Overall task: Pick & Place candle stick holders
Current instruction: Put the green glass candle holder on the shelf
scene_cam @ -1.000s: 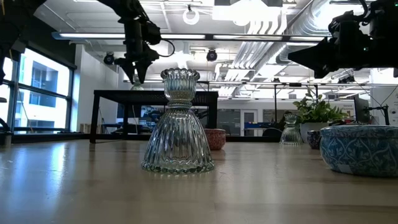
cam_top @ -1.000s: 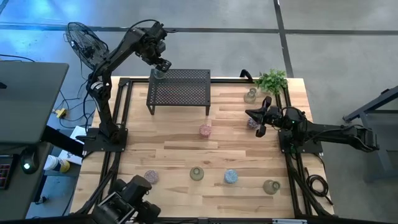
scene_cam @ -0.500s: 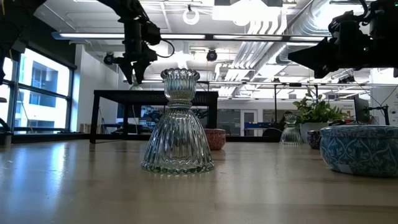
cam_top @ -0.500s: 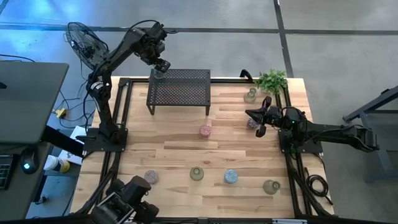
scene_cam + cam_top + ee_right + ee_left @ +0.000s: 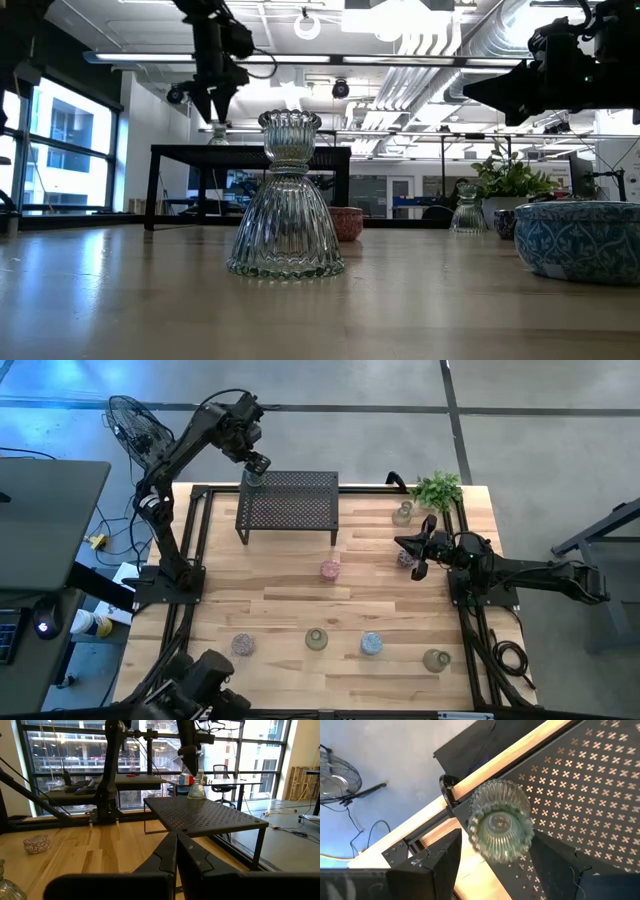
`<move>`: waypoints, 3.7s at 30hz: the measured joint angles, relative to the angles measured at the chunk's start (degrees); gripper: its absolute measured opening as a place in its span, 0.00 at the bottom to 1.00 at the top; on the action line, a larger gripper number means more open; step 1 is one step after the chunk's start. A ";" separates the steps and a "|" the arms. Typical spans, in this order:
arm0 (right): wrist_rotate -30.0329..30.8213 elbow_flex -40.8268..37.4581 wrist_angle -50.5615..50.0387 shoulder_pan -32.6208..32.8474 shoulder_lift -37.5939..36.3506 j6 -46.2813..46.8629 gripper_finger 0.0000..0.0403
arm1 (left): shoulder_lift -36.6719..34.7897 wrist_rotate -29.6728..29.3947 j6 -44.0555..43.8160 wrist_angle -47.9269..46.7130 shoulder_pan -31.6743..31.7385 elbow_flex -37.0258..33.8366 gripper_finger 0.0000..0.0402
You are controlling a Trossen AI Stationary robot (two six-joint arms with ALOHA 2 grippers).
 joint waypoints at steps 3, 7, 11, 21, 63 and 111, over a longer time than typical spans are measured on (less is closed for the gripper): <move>0.00 0.00 0.00 0.00 -0.01 -0.09 0.00 | -3.00 -0.19 0.83 -0.10 -0.06 0.00 0.55; 0.02 0.00 0.00 0.00 -0.02 -0.22 0.00 | -7.91 -2.90 1.36 0.36 -1.63 0.00 0.50; 0.04 0.00 0.00 -0.01 -0.01 -0.22 0.00 | -13.42 -4.72 1.35 1.02 -6.76 -1.00 0.38; 0.04 0.00 0.00 -0.02 -0.01 0.17 0.00 | -34.69 -7.31 3.18 37.66 -32.18 -36.41 0.04; 31.56 27.63 -48.86 23.91 14.12 31.78 0.00 | -50.14 7.55 3.00 125.32 -46.51 -103.73 0.01; 31.02 41.18 -59.62 31.94 39.96 49.81 0.00 | -50.15 11.48 -0.66 123.76 -46.51 -103.43 0.01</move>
